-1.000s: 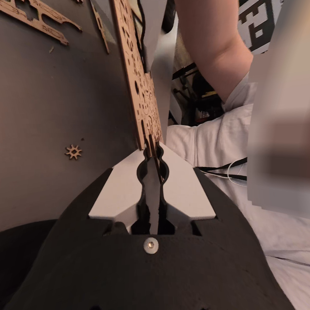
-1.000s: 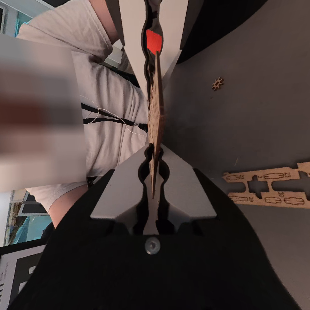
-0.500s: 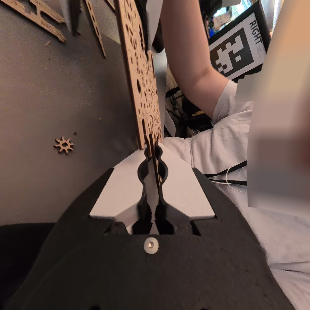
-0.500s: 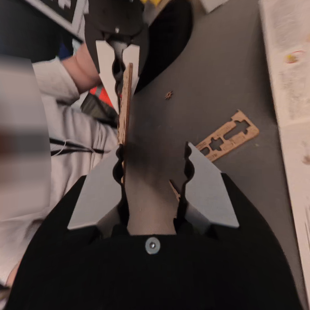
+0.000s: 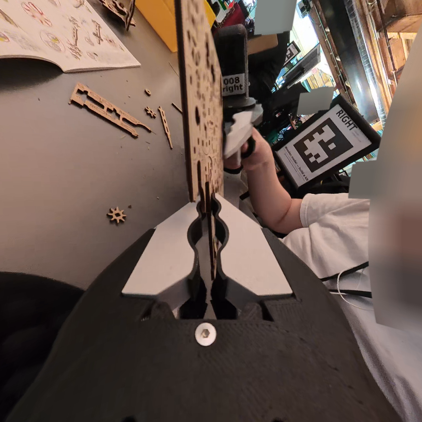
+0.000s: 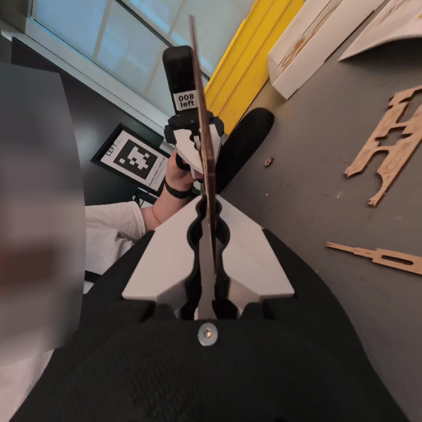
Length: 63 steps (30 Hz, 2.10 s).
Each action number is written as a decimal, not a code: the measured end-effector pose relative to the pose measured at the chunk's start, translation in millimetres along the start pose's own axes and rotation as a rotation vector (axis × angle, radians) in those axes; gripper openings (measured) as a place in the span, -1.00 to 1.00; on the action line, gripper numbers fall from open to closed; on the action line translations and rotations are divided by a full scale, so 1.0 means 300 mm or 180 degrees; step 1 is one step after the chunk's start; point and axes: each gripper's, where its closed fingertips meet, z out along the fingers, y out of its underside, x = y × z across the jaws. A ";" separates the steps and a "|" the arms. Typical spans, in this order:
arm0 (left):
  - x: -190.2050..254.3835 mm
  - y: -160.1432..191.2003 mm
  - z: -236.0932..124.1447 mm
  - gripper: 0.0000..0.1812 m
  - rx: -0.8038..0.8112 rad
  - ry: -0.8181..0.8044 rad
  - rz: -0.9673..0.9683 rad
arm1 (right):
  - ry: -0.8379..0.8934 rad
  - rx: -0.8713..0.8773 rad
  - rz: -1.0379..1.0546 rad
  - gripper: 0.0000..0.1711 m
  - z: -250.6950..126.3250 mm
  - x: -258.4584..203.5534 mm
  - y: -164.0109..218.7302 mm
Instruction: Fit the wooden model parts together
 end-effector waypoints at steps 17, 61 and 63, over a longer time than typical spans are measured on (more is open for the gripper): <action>0.017 0.007 -0.003 -0.99 0.0046 0.0207 -0.0182 | -0.0073 -0.0348 -0.0131 -0.98 -0.011 -0.003 0.019; -0.009 -0.030 0.009 -0.98 0.0673 -0.0489 0.0076 | 0.1859 0.0497 -0.0572 0.18 0.086 0.160 -0.048; -0.010 -0.029 0.008 -0.99 0.0669 -0.0512 0.0093 | 0.1874 0.0495 -0.0575 0.18 0.085 0.161 -0.048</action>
